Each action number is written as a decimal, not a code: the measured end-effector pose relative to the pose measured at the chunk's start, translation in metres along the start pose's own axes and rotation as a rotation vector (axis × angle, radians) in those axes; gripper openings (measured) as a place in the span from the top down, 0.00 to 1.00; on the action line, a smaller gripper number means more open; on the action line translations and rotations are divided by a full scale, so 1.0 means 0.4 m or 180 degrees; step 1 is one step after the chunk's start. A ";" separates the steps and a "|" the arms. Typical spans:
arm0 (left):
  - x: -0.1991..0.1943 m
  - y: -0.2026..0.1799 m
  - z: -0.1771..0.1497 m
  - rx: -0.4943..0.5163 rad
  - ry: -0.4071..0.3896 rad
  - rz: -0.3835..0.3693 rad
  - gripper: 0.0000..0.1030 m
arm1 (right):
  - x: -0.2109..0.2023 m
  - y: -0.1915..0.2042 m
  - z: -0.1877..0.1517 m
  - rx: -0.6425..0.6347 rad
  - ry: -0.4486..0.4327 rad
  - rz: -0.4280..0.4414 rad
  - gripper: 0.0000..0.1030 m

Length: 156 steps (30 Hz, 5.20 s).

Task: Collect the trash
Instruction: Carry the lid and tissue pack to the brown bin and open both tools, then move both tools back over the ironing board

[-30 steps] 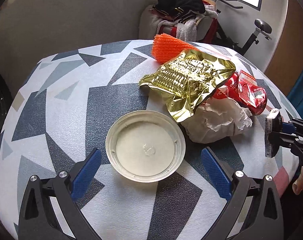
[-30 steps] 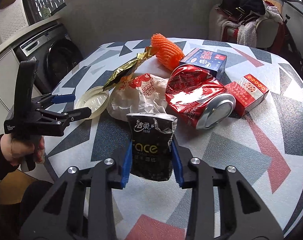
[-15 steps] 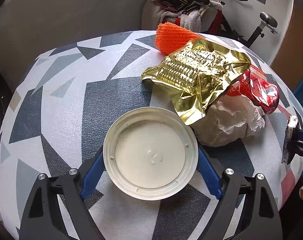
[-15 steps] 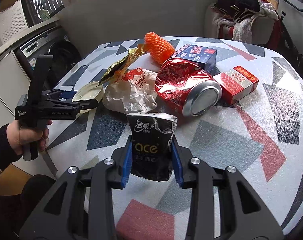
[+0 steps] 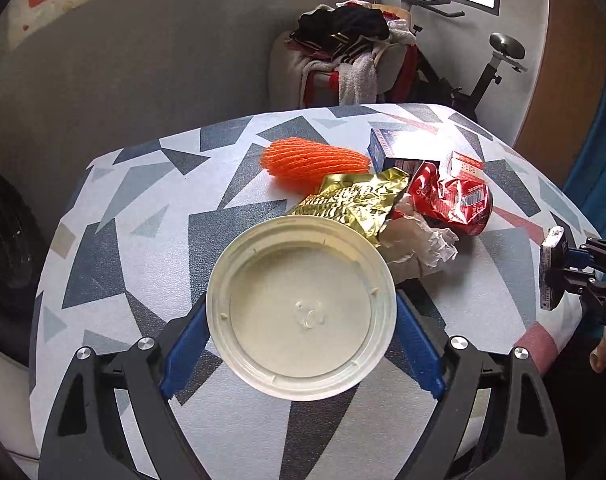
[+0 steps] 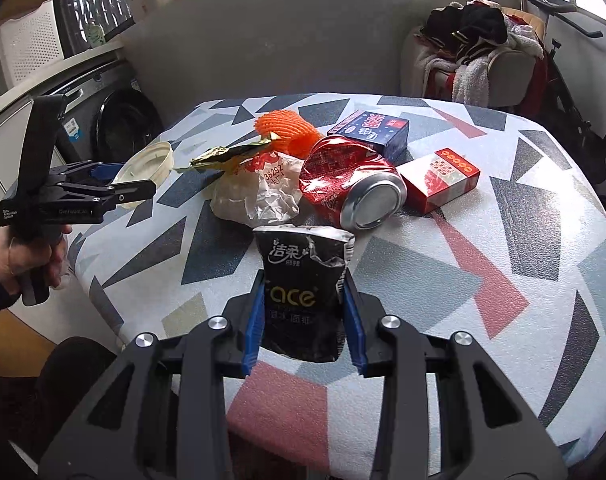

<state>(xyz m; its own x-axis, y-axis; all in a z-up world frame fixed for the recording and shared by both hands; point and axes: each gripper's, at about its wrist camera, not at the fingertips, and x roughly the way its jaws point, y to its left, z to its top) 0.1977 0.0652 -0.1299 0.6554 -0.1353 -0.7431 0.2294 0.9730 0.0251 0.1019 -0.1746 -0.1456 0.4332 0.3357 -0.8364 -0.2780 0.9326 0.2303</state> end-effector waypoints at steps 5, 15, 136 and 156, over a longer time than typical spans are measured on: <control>-0.045 -0.040 -0.013 0.0052 -0.0050 -0.0064 0.18 | -0.032 -0.011 -0.027 -0.0006 -0.0018 -0.0022 0.64; -0.097 -0.079 -0.037 0.0014 -0.0141 -0.0138 0.18 | -0.080 -0.015 -0.056 0.0035 -0.0103 -0.0031 0.64; -0.245 -0.029 -0.229 -0.0529 -0.0562 -0.0390 0.08 | -0.062 0.069 -0.076 -0.0415 0.0102 -0.0613 0.06; -0.153 0.042 -0.106 -0.0447 -0.0553 -0.0364 0.08 | 0.037 -0.004 0.056 0.0122 0.0030 -0.0568 0.06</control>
<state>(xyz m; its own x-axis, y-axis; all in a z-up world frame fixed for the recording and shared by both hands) 0.1309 0.0978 -0.1121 0.7476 -0.2643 -0.6093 0.2148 0.9643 -0.1547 0.1278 -0.1681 -0.1472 0.4646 0.1634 -0.8703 -0.1645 0.9817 0.0964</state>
